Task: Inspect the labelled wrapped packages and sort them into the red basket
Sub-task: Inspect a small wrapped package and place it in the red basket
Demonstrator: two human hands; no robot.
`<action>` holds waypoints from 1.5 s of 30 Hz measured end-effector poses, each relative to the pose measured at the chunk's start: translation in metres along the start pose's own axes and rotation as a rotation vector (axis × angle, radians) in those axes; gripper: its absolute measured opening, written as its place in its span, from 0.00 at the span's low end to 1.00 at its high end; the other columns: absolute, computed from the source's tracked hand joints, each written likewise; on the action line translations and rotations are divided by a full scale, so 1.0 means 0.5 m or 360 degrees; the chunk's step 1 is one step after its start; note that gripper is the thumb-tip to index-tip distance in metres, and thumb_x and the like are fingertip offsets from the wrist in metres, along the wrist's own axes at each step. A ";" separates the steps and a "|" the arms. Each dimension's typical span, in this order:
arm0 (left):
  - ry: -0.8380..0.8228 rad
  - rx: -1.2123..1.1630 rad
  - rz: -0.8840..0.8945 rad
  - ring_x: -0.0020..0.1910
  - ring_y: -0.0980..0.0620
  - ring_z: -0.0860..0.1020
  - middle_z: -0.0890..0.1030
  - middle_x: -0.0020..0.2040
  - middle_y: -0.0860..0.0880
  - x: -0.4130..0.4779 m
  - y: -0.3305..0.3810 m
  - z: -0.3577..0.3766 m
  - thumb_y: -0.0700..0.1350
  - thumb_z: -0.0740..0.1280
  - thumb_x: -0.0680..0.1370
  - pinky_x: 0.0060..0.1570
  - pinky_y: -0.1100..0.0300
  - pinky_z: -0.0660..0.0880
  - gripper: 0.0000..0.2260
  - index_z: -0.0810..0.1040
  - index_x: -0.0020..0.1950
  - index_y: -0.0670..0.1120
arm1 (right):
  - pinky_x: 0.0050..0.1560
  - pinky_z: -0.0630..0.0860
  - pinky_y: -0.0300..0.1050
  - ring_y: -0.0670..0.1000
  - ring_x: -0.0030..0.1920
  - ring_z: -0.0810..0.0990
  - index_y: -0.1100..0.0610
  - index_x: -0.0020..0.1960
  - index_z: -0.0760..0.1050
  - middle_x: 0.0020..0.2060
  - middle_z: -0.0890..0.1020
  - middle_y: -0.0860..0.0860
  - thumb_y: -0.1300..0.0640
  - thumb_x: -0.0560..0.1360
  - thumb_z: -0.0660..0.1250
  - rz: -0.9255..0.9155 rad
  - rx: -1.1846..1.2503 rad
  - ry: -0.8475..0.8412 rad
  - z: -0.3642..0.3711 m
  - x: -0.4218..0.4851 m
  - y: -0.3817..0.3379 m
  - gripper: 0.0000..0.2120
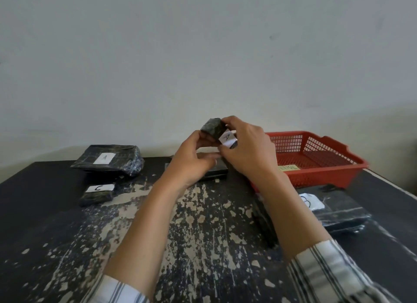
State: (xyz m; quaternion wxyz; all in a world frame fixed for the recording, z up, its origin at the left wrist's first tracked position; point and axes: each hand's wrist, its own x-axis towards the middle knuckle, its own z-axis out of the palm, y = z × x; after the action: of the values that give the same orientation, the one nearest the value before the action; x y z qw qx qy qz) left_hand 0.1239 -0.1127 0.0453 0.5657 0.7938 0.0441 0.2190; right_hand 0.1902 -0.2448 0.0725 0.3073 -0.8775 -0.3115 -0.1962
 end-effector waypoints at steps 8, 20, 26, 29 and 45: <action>0.0045 0.0380 -0.0107 0.51 0.59 0.78 0.81 0.51 0.56 0.096 -0.068 0.152 0.34 0.66 0.78 0.45 0.67 0.71 0.12 0.79 0.53 0.50 | 0.54 0.77 0.52 0.58 0.61 0.80 0.47 0.73 0.75 0.63 0.82 0.53 0.62 0.76 0.70 0.0024 -0.0412 -0.0243 -0.071 0.064 0.202 0.27; 0.0114 0.0706 -0.0298 0.55 0.51 0.79 0.83 0.57 0.48 0.151 -0.220 0.264 0.35 0.65 0.80 0.52 0.60 0.71 0.10 0.80 0.58 0.45 | 0.34 0.78 0.44 0.47 0.40 0.79 0.51 0.66 0.80 0.65 0.82 0.52 0.70 0.74 0.71 0.0008 -0.0664 -0.0713 -0.030 0.168 0.431 0.25; 0.0166 0.0753 -0.0258 0.43 0.58 0.78 0.83 0.50 0.51 0.164 -0.246 0.266 0.40 0.68 0.81 0.41 0.64 0.71 0.05 0.78 0.53 0.49 | 0.50 0.84 0.52 0.55 0.56 0.82 0.49 0.67 0.80 0.66 0.82 0.52 0.70 0.72 0.73 -0.0008 -0.0764 -0.0778 0.018 0.232 0.500 0.27; 0.0193 0.0753 -0.0225 0.41 0.60 0.76 0.82 0.48 0.53 0.170 -0.255 0.265 0.41 0.69 0.80 0.39 0.66 0.70 0.04 0.78 0.51 0.50 | 0.57 0.82 0.56 0.59 0.60 0.82 0.48 0.67 0.80 0.65 0.82 0.54 0.66 0.71 0.77 0.0033 -0.0821 -0.0817 0.037 0.269 0.539 0.27; 0.0255 0.0768 -0.0247 0.45 0.55 0.79 0.80 0.46 0.55 0.187 -0.263 0.271 0.46 0.71 0.80 0.46 0.59 0.74 0.05 0.76 0.50 0.53 | 0.57 0.77 0.51 0.61 0.60 0.82 0.52 0.47 0.77 0.61 0.83 0.57 0.72 0.73 0.72 -0.0103 -0.0747 -0.0730 0.095 0.313 0.579 0.15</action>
State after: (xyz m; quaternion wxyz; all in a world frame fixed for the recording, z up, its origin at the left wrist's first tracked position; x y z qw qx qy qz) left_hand 0.2851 -0.1553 -0.0831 0.3699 0.8801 0.2004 0.2202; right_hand 0.5048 -0.3254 0.0009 0.0122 -0.9353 -0.3467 -0.0695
